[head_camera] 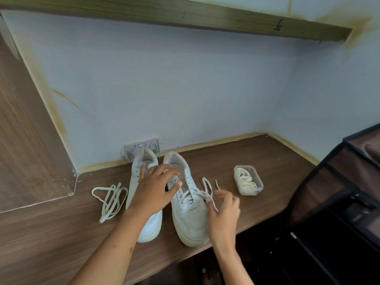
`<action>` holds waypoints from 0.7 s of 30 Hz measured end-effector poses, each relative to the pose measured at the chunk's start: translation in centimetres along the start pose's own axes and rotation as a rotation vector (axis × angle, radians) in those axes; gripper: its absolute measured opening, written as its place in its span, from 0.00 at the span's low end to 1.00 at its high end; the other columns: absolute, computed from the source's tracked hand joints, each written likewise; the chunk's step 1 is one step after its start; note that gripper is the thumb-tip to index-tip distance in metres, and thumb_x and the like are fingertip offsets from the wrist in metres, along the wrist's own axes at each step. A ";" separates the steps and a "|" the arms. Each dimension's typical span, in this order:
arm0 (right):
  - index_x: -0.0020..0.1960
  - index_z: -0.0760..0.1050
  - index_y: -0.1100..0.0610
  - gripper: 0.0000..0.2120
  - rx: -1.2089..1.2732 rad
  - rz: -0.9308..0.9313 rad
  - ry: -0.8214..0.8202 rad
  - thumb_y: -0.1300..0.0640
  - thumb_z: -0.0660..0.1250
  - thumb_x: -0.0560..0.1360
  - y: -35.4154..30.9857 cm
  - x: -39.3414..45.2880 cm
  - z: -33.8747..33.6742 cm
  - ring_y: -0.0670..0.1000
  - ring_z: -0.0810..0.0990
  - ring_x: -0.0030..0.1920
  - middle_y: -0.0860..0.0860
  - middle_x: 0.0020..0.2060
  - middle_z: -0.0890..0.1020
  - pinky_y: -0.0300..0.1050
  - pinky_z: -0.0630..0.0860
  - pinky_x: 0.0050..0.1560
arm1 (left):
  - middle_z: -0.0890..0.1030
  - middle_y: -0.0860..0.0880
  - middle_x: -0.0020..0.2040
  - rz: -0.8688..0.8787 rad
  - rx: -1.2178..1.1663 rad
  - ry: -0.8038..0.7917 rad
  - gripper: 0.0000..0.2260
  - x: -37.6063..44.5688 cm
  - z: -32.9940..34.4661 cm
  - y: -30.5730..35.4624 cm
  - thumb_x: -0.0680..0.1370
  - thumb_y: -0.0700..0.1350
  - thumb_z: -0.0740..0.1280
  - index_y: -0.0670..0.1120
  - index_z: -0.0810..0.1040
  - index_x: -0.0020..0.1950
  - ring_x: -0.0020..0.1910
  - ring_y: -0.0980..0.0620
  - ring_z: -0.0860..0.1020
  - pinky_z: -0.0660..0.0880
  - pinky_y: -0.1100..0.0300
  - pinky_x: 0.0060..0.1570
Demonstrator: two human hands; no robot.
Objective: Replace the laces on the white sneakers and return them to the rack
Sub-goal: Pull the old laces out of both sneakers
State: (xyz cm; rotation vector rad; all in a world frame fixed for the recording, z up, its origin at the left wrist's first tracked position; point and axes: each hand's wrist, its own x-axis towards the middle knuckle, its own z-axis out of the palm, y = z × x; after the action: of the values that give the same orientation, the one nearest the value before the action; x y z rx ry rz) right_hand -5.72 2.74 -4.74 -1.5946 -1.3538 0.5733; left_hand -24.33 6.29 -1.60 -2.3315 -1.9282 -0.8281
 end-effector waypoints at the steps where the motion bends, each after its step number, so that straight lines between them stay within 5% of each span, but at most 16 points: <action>1: 0.62 0.71 0.53 0.13 -0.026 -0.007 -0.069 0.54 0.65 0.79 0.0 -0.6 0.1 0.47 0.65 0.56 0.47 0.57 0.68 0.39 0.64 0.53 | 0.74 0.57 0.63 0.006 0.024 0.031 0.22 0.2 0.0 0.3 0.75 0.65 0.49 0.60 0.77 0.57 0.68 0.53 0.68 0.43 0.42 0.75; 5: 0.67 0.67 0.52 0.22 -0.165 -0.077 -0.219 0.42 0.63 0.78 0.3 -2.0 0.9 0.45 0.63 0.59 0.45 0.58 0.65 0.39 0.64 0.63 | 0.73 0.57 0.66 0.007 0.121 0.009 0.17 0.4 0.2 2.2 0.79 0.62 0.56 0.58 0.83 0.52 0.72 0.53 0.62 0.34 0.45 0.73; 12: 0.72 0.61 0.53 0.35 -0.286 -0.212 -0.248 0.33 0.62 0.74 0.6 -2.1 2.0 0.48 0.63 0.64 0.48 0.63 0.64 0.39 0.61 0.65 | 0.66 0.57 0.72 -0.038 0.146 -0.119 0.13 0.6 1.8 3.7 0.80 0.58 0.61 0.57 0.83 0.54 0.76 0.53 0.51 0.30 0.47 0.71; 19: 0.67 0.64 0.54 0.33 -0.227 -0.189 -0.208 0.36 0.64 0.69 1.0 -1.2 3.2 0.48 0.66 0.61 0.46 0.57 0.65 0.40 0.65 0.64 | 0.73 0.67 0.59 -0.092 -0.087 0.029 0.05 0.4 -0.9 2.2 0.68 0.55 0.73 0.59 0.84 0.32 0.65 0.57 0.61 0.50 0.53 0.70; 21: 0.67 0.64 0.53 0.34 -0.196 -0.174 -0.195 0.36 0.65 0.68 1.1 -1.1 3.2 0.47 0.65 0.60 0.45 0.56 0.65 0.40 0.66 0.63 | 0.75 0.69 0.55 -0.150 -0.257 0.023 0.10 0.1 -2.3 1.4 0.65 0.59 0.69 0.58 0.80 0.25 0.63 0.58 0.64 0.56 0.57 0.64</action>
State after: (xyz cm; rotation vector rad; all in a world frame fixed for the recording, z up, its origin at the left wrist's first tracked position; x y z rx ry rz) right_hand -8.09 2.88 -7.34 -1.5855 -1.7210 0.5134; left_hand -23.95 5.28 0.84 -2.3151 -2.1223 -1.1751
